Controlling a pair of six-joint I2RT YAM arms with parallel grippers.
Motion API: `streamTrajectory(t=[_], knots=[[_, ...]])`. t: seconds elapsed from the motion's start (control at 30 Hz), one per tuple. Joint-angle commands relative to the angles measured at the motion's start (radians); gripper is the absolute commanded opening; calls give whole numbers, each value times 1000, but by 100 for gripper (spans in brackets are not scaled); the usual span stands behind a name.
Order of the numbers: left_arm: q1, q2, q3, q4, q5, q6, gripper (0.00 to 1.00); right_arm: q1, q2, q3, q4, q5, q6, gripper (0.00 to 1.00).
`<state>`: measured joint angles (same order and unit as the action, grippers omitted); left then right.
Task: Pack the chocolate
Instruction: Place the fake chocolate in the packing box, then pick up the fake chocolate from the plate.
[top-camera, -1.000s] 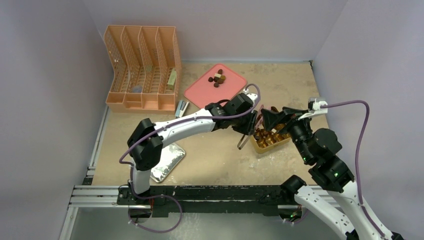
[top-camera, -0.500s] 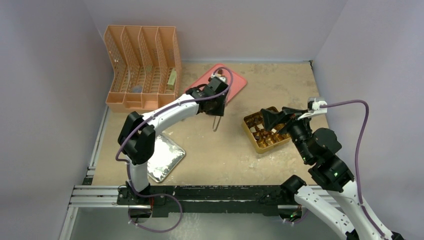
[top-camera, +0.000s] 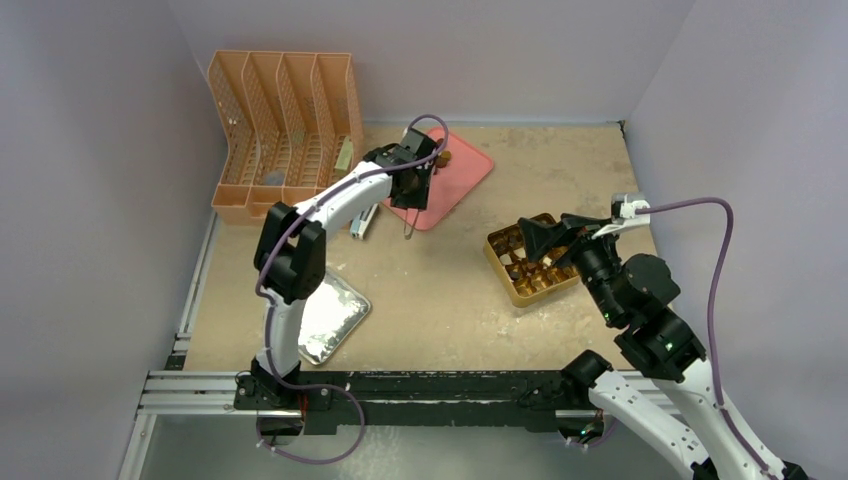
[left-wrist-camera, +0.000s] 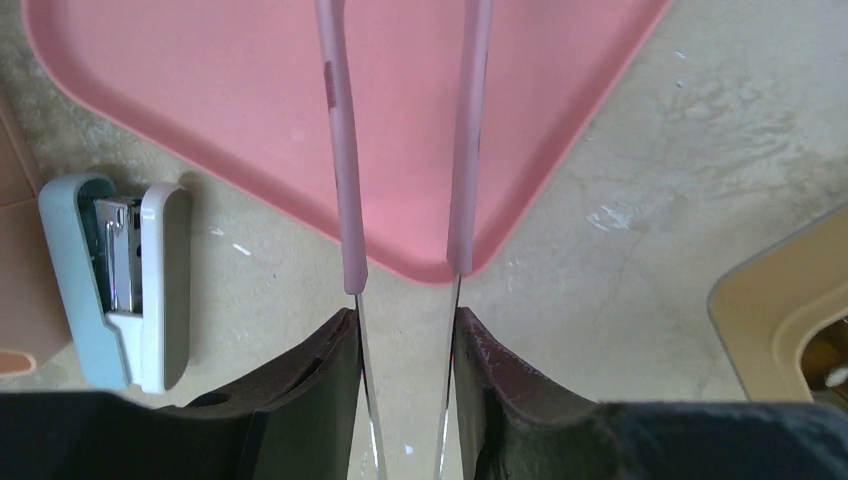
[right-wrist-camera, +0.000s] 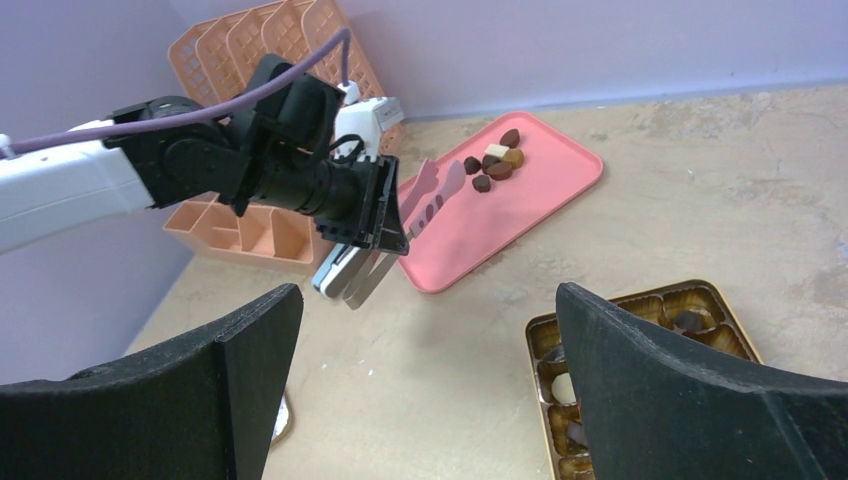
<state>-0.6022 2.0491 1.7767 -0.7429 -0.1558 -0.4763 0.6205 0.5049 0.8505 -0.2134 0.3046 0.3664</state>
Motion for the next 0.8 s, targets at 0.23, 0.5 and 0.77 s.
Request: streamTrajectory(t=[0.23, 0.5, 0.77], knots=[[24, 144, 198, -7, 70, 83, 36, -2, 4, -7, 57, 16, -9, 99], [42, 205, 248, -12, 72, 85, 36, -2, 7, -7, 62, 22, -17, 99], [60, 258, 302, -6, 86, 76, 36, -2, 10, -8, 63, 22, -17, 99]])
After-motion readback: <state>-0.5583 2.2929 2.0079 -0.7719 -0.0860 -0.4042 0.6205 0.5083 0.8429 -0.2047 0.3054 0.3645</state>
